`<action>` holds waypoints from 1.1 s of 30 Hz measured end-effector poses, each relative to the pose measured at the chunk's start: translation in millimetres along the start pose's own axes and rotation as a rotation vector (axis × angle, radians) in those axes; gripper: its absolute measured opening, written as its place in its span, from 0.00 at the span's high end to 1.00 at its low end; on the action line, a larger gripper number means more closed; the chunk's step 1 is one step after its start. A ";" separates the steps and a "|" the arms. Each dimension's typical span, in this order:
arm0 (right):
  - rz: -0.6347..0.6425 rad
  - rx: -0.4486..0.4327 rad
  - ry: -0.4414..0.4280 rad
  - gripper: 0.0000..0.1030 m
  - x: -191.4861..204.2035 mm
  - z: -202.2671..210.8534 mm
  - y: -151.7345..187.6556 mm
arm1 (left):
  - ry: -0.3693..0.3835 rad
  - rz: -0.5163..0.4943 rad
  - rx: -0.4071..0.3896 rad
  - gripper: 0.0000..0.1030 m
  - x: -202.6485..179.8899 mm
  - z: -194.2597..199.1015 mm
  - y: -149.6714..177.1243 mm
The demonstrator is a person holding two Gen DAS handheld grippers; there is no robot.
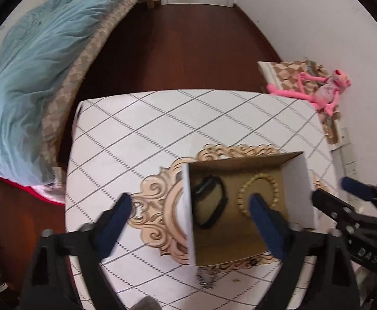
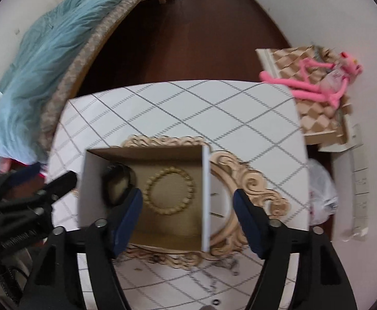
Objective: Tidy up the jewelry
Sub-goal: 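Open both tools and lift them out of the box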
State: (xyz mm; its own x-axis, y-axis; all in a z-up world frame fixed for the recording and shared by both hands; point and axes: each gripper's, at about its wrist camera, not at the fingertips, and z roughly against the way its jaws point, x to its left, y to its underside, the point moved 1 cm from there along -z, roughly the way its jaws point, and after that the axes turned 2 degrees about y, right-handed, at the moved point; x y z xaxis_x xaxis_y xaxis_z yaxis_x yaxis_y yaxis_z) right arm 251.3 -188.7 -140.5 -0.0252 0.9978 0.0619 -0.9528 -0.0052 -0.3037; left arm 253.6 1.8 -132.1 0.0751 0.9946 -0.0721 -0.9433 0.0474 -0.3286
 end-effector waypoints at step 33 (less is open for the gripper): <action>-0.012 -0.216 0.140 0.05 13.8 92.0 82.8 | -0.123 0.035 -0.243 0.01 4.7 107.1 75.9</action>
State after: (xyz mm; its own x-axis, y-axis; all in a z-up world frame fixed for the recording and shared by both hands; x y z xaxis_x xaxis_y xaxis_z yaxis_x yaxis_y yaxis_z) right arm 144.2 -181.5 -77.3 0.0422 0.9972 -0.0610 -0.8655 0.0060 -0.5009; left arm 147.7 20.0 -56.6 -0.0097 0.9997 0.0223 -0.8380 0.0041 -0.5456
